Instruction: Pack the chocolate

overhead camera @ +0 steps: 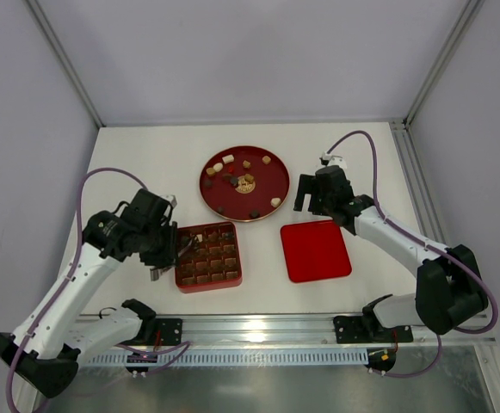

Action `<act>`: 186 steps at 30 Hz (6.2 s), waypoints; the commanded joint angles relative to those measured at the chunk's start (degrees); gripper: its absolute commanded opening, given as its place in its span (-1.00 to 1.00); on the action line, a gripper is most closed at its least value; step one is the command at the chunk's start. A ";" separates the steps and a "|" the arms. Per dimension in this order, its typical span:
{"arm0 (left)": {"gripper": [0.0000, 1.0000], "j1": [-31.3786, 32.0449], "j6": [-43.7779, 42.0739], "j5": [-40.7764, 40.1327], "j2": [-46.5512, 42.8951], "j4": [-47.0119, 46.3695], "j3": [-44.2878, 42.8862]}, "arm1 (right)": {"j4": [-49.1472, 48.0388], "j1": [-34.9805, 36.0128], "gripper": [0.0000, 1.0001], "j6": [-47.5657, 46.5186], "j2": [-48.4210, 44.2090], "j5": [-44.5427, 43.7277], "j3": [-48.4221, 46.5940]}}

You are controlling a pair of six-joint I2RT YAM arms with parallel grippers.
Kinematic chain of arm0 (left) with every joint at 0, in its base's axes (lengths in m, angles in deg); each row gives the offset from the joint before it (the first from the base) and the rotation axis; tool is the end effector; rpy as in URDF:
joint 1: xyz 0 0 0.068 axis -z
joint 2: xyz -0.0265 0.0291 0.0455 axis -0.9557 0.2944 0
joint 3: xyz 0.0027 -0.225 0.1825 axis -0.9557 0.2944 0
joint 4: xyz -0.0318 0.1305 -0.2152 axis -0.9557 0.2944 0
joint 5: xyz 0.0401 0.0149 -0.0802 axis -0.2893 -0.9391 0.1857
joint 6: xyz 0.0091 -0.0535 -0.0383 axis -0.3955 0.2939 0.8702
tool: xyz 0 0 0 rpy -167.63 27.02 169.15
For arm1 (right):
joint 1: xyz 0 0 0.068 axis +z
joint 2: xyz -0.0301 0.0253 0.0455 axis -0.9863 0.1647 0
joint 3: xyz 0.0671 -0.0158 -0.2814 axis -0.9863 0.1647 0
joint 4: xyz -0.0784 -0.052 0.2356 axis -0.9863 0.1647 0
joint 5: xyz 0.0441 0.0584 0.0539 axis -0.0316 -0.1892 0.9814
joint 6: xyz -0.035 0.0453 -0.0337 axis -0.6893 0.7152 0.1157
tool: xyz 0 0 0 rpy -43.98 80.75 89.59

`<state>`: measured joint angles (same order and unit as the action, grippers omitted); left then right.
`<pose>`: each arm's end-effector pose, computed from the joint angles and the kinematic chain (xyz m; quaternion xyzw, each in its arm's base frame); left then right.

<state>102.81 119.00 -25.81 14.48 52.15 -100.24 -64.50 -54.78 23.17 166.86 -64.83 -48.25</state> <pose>0.1123 -0.0667 0.3263 0.0057 0.9799 -0.1125 0.1644 0.2657 0.1160 0.2464 0.0401 0.9123 0.0857 0.3984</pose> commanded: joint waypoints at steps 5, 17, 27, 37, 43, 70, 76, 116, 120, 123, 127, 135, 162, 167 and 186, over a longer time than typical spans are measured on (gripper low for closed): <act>-0.42 0.30 0.50 1.47 0.63 -2.64 0.31 | -1.93 -0.16 1.00 -0.10 0.18 -0.73 -1.04; -0.40 0.30 0.32 1.38 1.42 -2.99 0.57 | -2.19 -0.16 1.00 -0.18 0.44 -0.65 -0.87; -0.35 0.30 0.23 1.29 1.77 -3.08 0.39 | -2.37 -0.16 0.99 -0.18 0.53 -0.56 -0.78; -0.35 0.30 1.46 -3.43 4.49 -2.64 -11.70 | -1.93 -0.16 1.00 -0.62 0.97 0.32 -1.92; -0.32 -3.98 -1.08 -8.11 16.96 -5.96 -24.45 | -1.14 -0.16 0.99 -1.41 1.32 2.60 -3.24; -0.18 -33.44 -8.73 -11.18 62.24 -36.04 -33.89 | 0.89 -0.34 0.99 -0.62 -4.91 4.63 -2.19; 0.13 -33.80 -9.35 -11.45 64.61 -35.77 -31.78 | 0.97 -0.34 0.99 -0.71 -5.09 4.72 -1.84; 0.81 -32.84 -7.85 -4.86 44.34 -27.78 -32.22 | 6.68 -0.34 0.99 -1.94 -5.44 1.46 -2.45; 0.79 -30.46 -7.59 -4.16 37.47 -26.45 -27.65 | 7.39 -0.34 0.99 -2.03 -6.49 1.11 -1.84; 0.75 -26.25 -6.80 -4.15 31.67 -26.72 -22.65 | 7.47 -0.42 0.99 -2.03 -7.72 1.11 -0.96; 0.71 -22.47 -4.96 -2.31 24.20 -27.85 -14.58 | 7.92 -0.07 0.99 -1.85 -8.52 1.20 -0.08; 0.68 -15.70 -1.26 0.76 12.24 -29.18 -3.92 | 7.83 3.35 0.99 0.16 -10.28 -0.29 2.64; 0.68 -15.25 0.06 8.15 0.10 -29.27 6.81 | 8.18 20.67 -0.05 6.23 10.46 -3.90 0.44; 0.66 -15.26 0.50 9.47 -0.34 -29.88 7.95 | 7.39 20.67 -0.08 6.32 10.20 -2.85 1.15; 0.63 -15.17 0.23 13.42 0.89 -30.41 7.25 | 12.83 16.11 -0.08 5.53 2.92 -5.66 0.27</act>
<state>87.45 119.15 -14.83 15.33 23.82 -92.02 -53.13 -35.22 29.14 175.91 -68.44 -46.29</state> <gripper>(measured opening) 0.816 0.455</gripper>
